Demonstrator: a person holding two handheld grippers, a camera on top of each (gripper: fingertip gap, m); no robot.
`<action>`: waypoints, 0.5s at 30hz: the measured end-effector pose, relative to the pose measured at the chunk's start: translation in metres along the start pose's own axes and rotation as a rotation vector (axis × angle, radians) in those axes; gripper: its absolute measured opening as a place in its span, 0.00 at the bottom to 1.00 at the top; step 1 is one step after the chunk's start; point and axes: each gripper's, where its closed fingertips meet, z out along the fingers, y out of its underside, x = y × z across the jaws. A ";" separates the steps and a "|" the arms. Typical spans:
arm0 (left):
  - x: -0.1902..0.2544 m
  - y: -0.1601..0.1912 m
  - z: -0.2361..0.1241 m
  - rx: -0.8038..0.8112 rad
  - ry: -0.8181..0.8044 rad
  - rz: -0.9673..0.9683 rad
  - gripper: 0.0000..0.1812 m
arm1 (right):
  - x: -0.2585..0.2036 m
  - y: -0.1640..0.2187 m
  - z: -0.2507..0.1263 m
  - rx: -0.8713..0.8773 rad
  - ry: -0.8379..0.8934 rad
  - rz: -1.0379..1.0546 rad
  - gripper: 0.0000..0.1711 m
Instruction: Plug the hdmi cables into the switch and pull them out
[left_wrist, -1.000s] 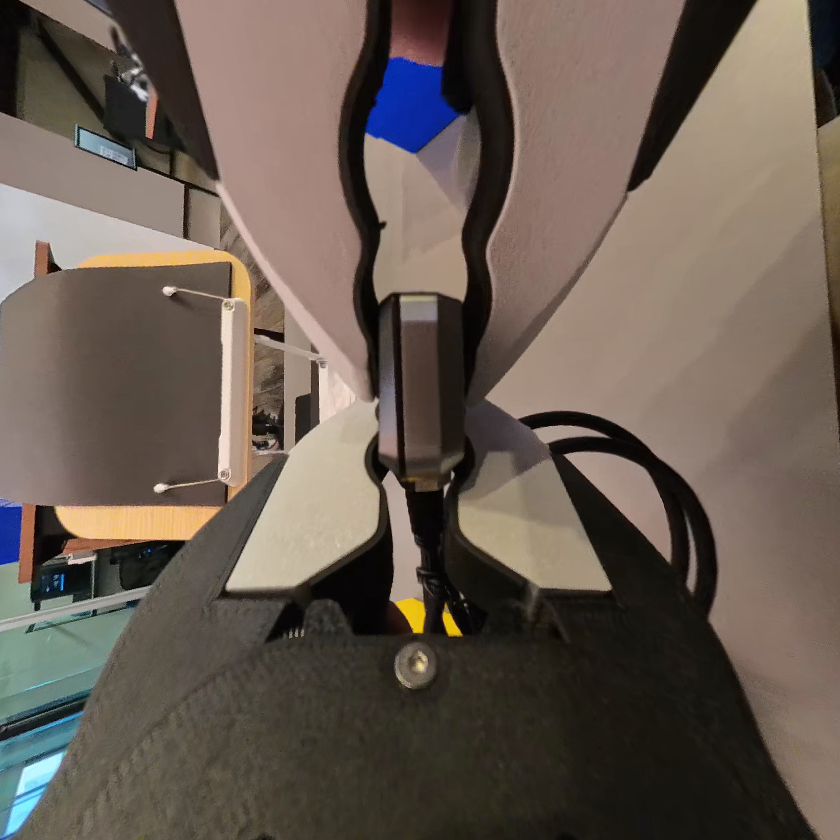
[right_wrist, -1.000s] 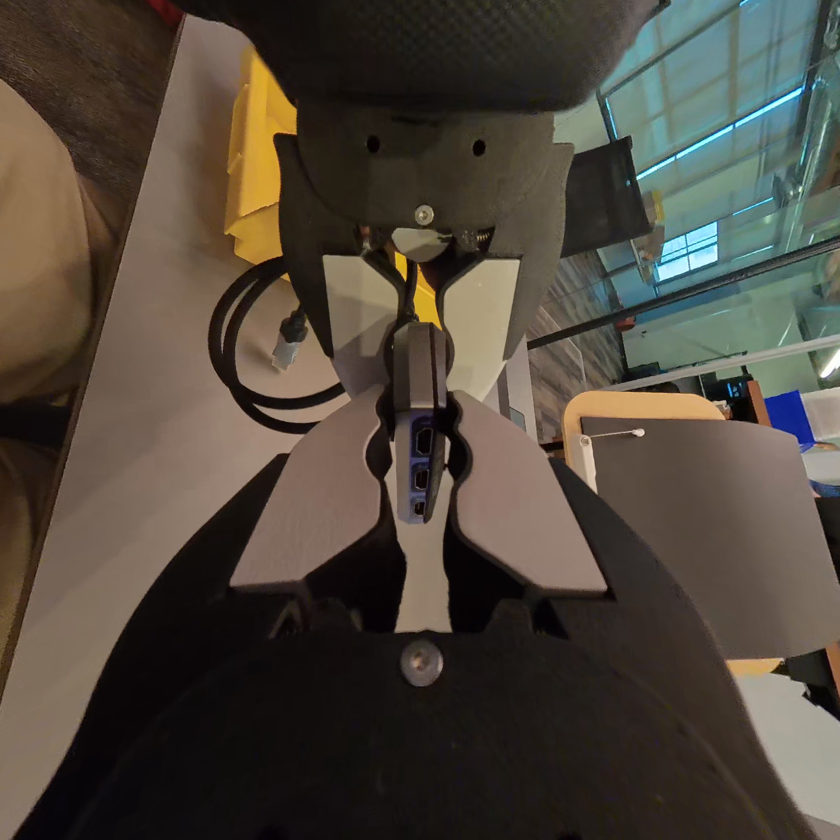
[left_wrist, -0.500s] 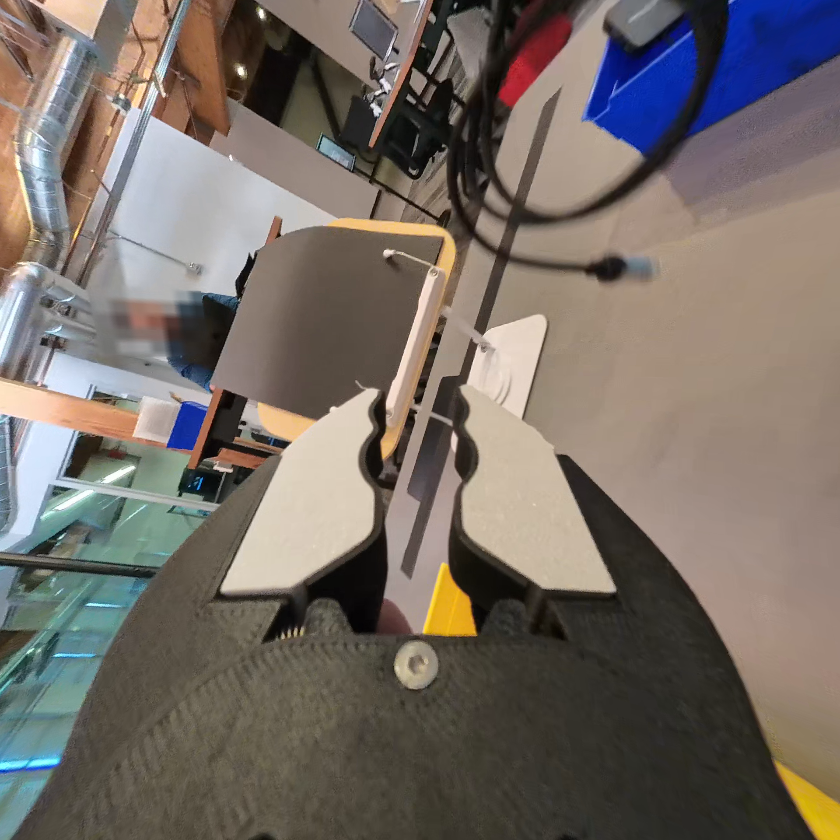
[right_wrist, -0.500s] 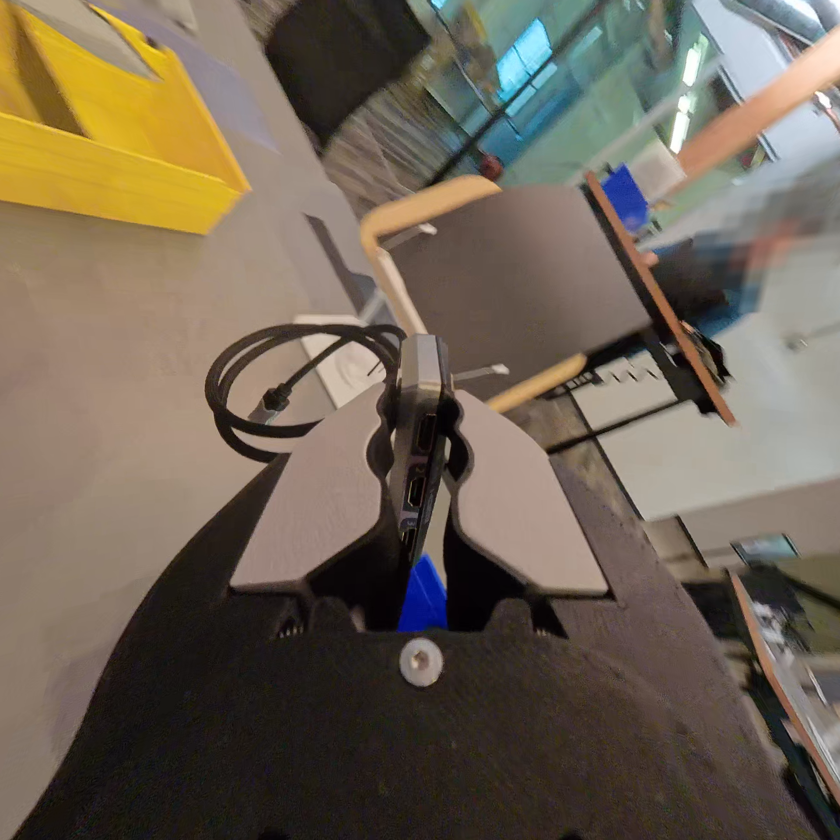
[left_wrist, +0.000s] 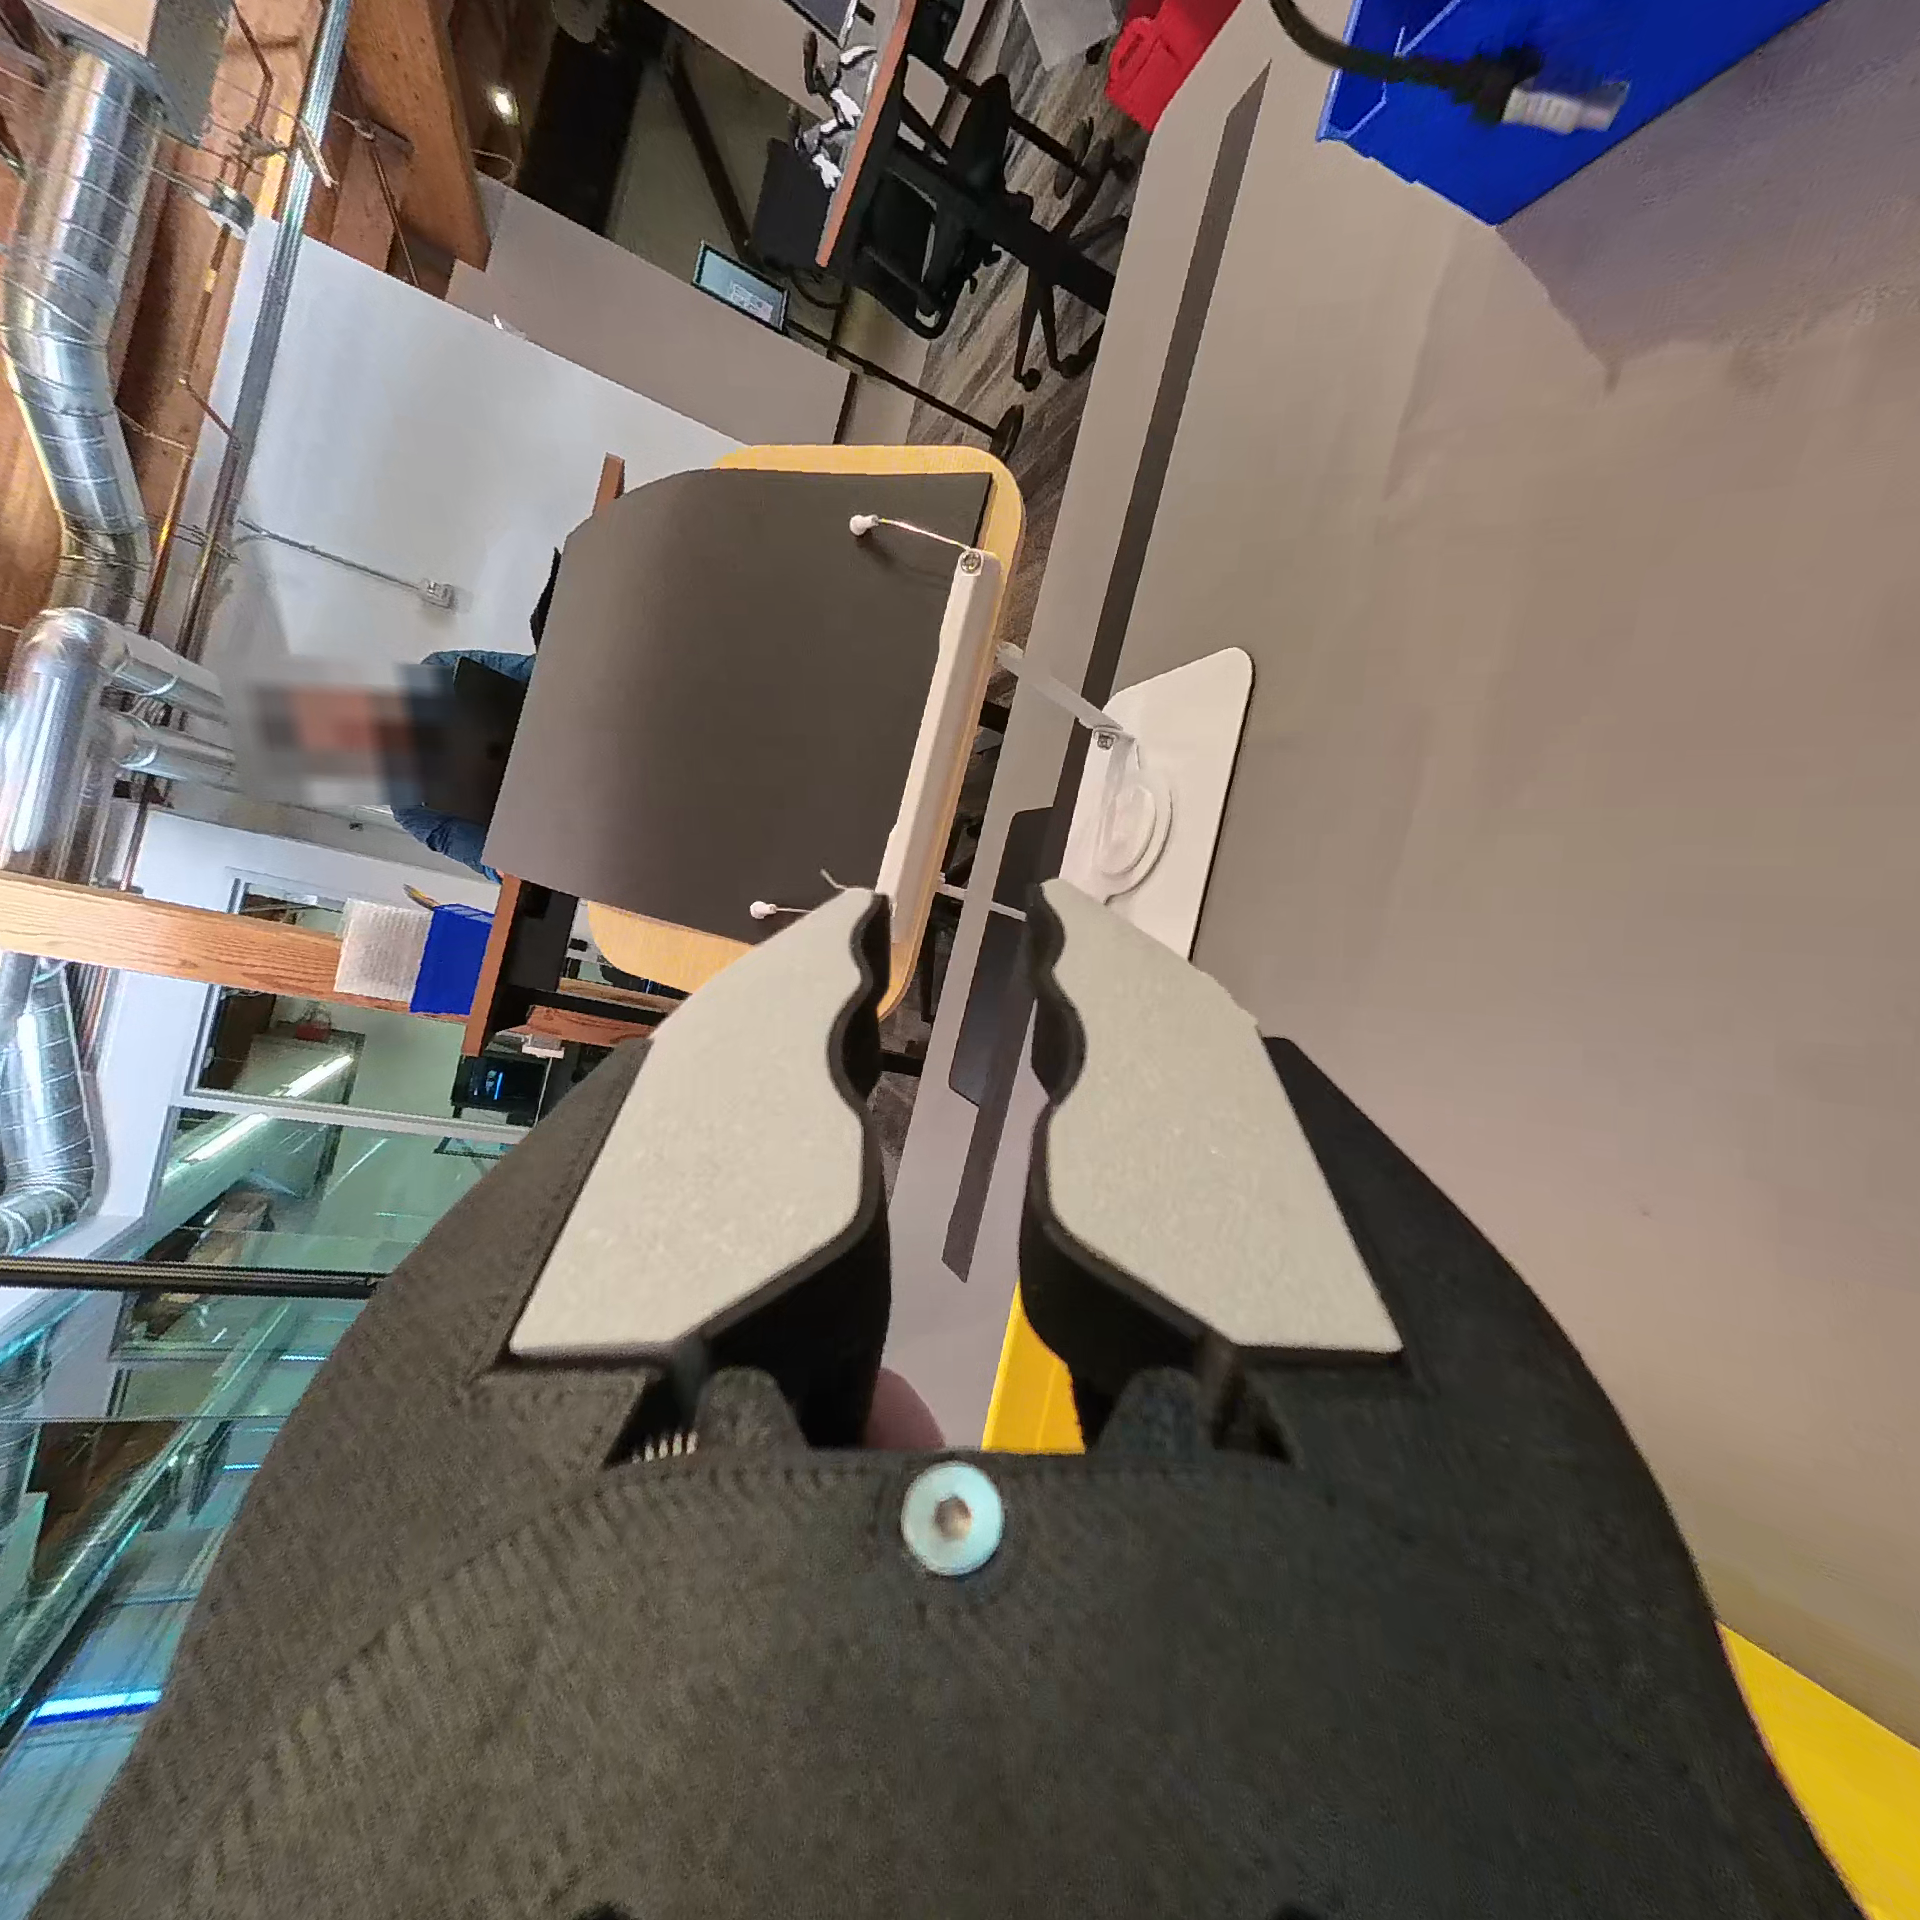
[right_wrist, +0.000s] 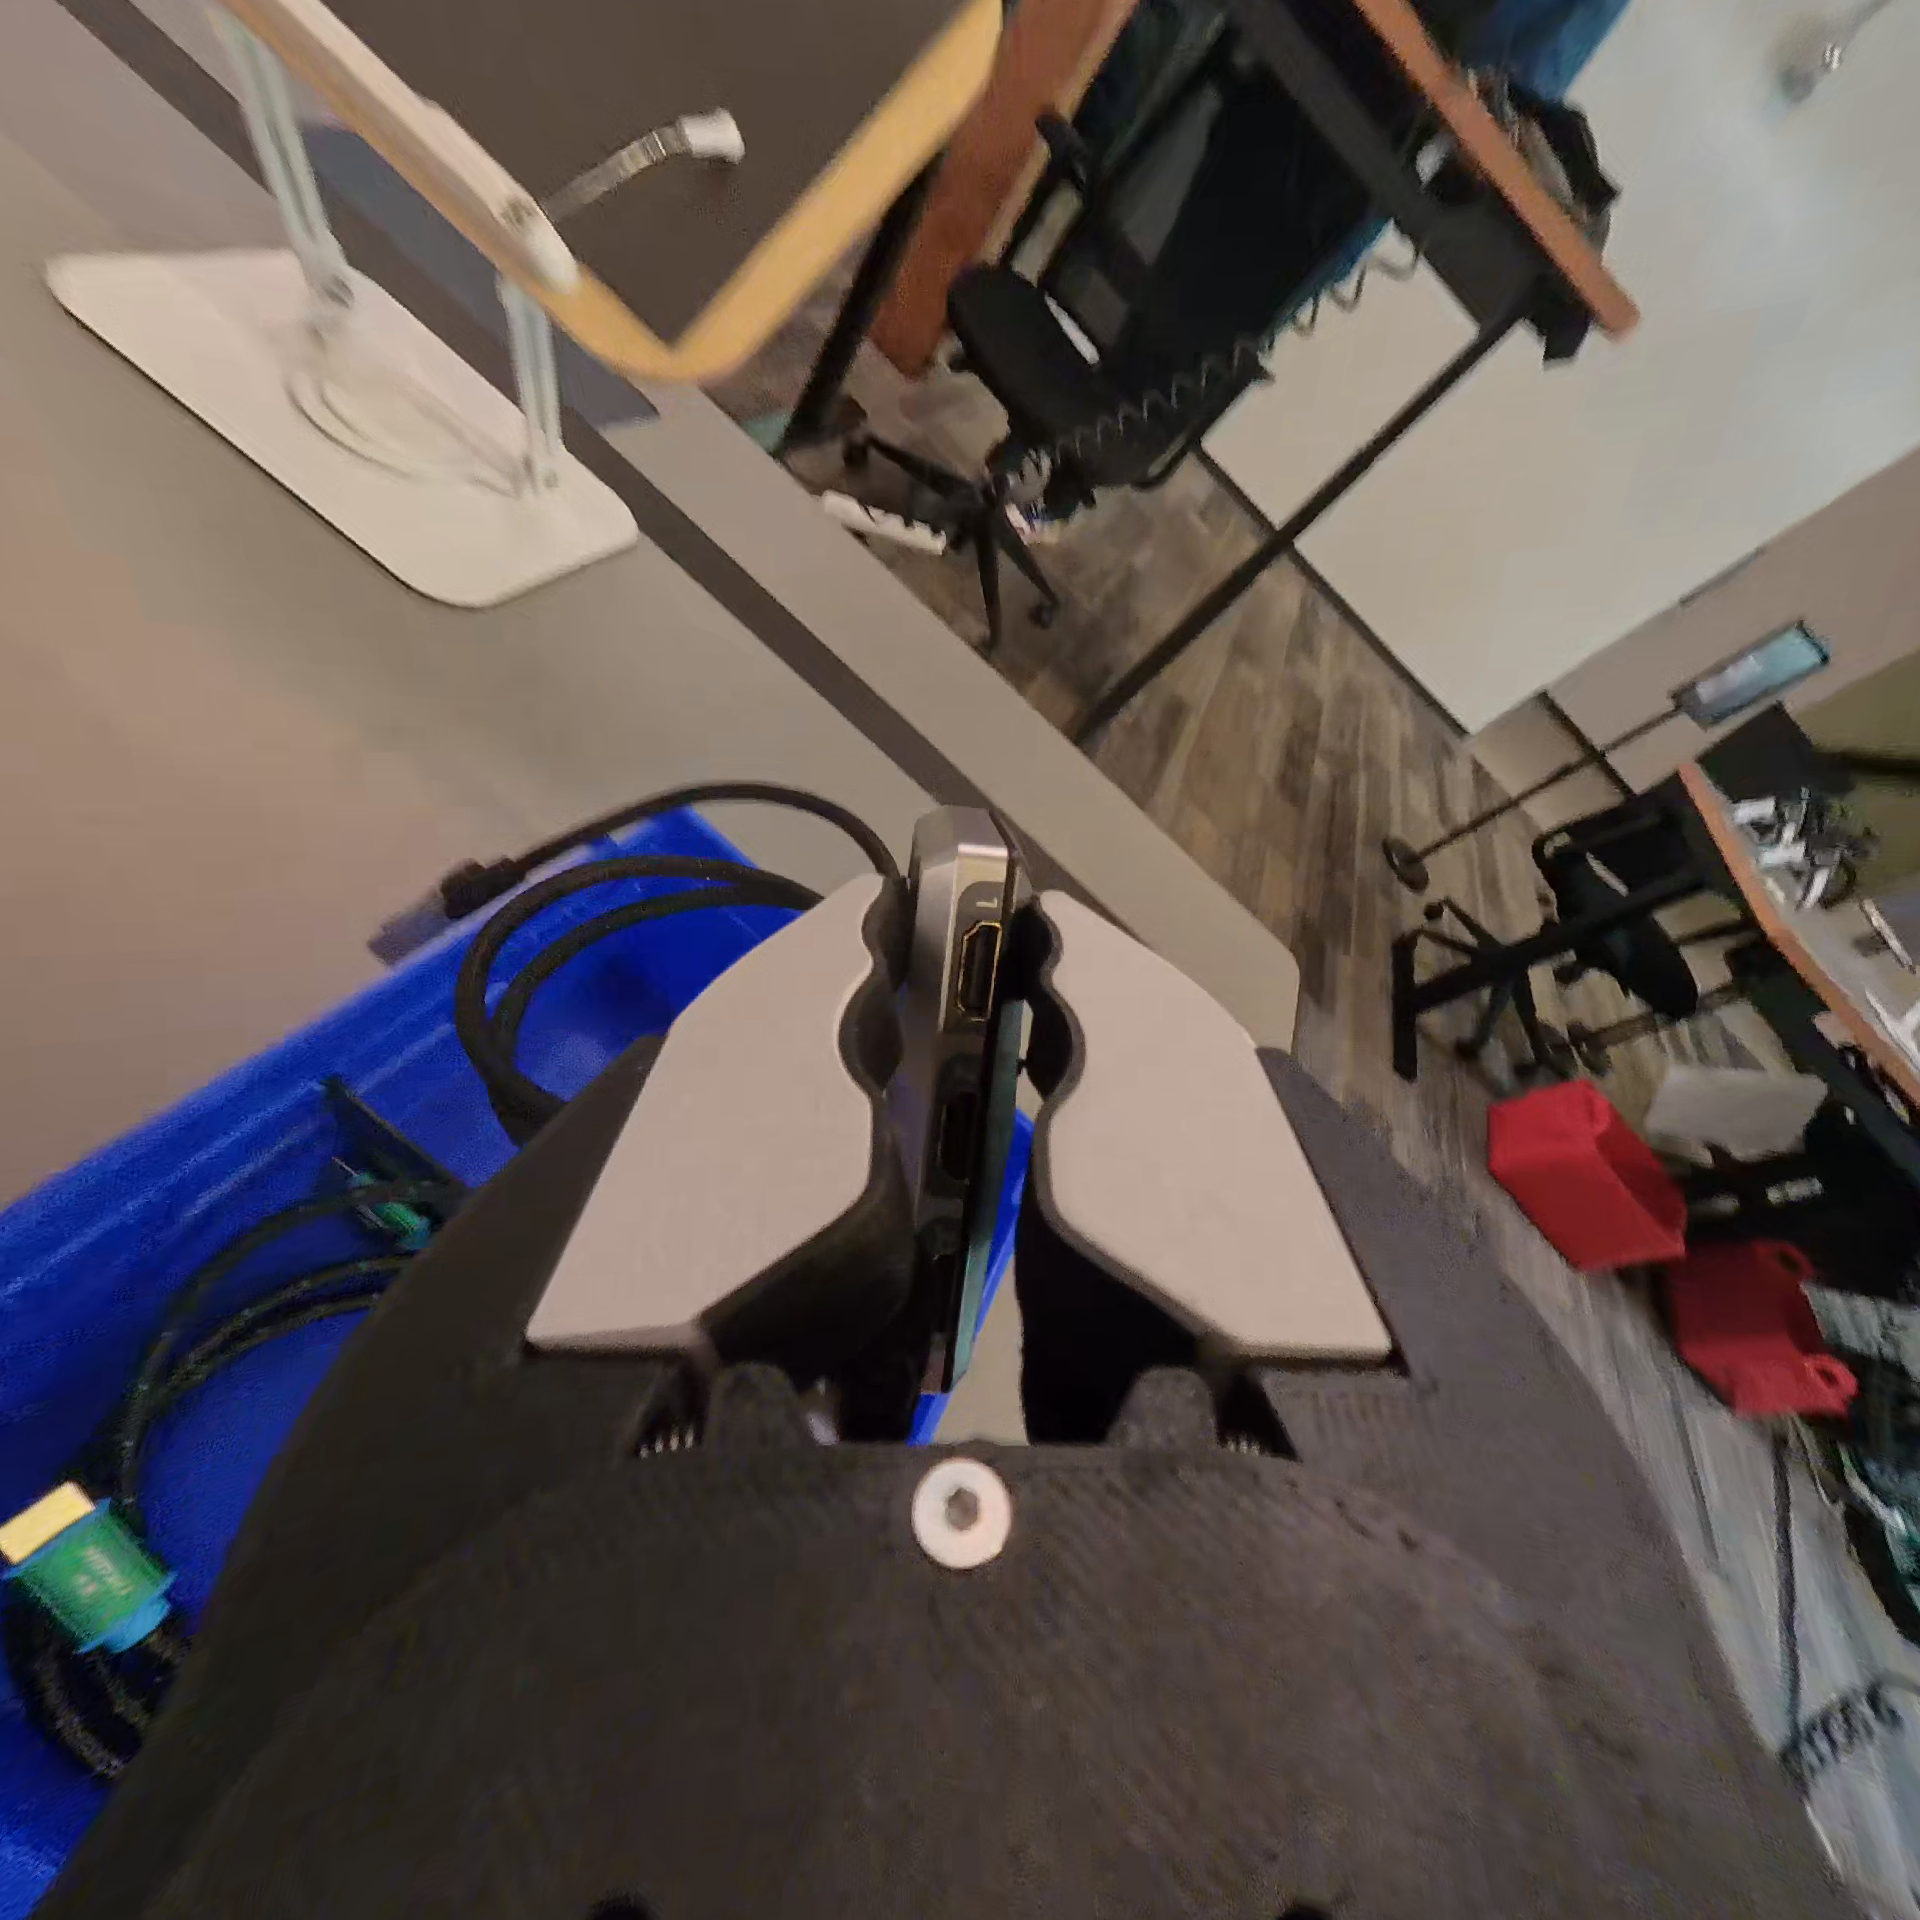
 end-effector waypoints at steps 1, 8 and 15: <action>0.001 0.001 0.001 -0.004 0.002 0.001 0.13 | 0.001 0.012 0.006 -0.030 0.009 0.011 0.11; 0.008 0.004 0.005 -0.018 0.026 0.015 0.13 | 0.008 0.067 0.029 -0.180 0.029 0.116 0.12; 0.012 0.006 0.006 -0.024 0.041 0.022 0.13 | -0.016 0.112 0.038 -0.454 -0.070 0.014 0.12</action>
